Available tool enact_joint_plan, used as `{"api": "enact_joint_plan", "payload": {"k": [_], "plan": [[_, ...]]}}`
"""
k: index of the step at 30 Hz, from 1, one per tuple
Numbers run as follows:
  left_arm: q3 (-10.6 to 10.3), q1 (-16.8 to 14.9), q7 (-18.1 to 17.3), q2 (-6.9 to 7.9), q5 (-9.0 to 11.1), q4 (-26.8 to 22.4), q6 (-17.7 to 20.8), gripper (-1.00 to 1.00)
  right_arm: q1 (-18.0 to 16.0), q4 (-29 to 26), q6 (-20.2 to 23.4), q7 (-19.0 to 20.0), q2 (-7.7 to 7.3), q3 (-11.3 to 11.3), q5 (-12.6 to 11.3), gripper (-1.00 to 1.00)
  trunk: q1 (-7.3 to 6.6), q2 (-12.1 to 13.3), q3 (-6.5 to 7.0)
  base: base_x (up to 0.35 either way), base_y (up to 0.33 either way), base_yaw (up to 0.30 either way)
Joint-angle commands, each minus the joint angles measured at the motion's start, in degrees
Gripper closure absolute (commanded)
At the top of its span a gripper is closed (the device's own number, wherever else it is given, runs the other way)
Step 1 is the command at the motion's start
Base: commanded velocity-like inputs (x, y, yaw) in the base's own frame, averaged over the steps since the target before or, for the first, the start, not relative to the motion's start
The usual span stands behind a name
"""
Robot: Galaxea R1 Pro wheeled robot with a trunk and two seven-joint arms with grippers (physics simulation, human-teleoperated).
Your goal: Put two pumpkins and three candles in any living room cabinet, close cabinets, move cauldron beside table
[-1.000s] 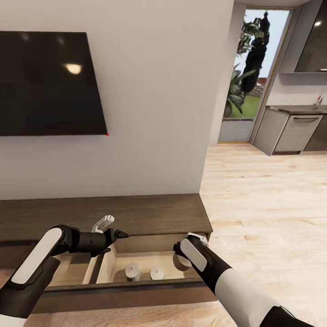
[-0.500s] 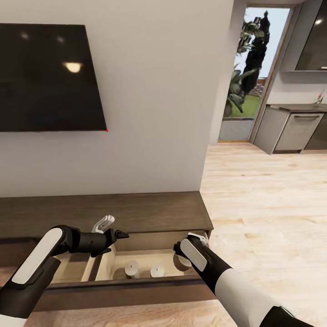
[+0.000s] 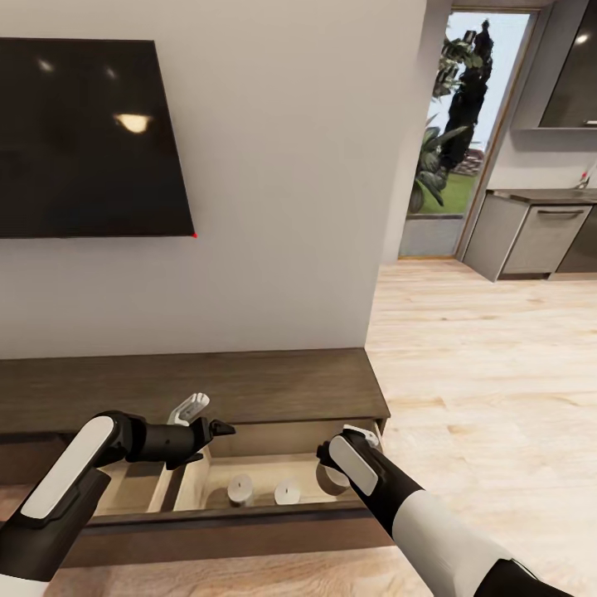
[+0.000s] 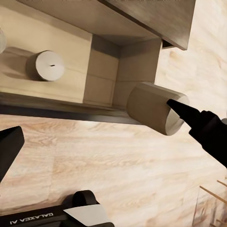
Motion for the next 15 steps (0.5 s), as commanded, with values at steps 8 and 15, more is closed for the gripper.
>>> {"api": "enact_joint_plan", "payload": {"k": [8,15], "plan": [[-0.1,-0.1,0.6,0.05,0.6,0.0,0.0,-1.00,-0.1,-0.1,0.2,-0.4,-0.03,0.2,-0.3,1.00,0.00,0.0,-0.05,0.042,0.020,0.000],[-0.1,0.0,0.6,0.06,0.6,0.0,0.0,-1.00,-0.1,-0.1,0.2,-0.4,-0.03,0.2,-0.3,1.00,0.00,0.0,-0.05,0.040,0.042,0.000]]}}
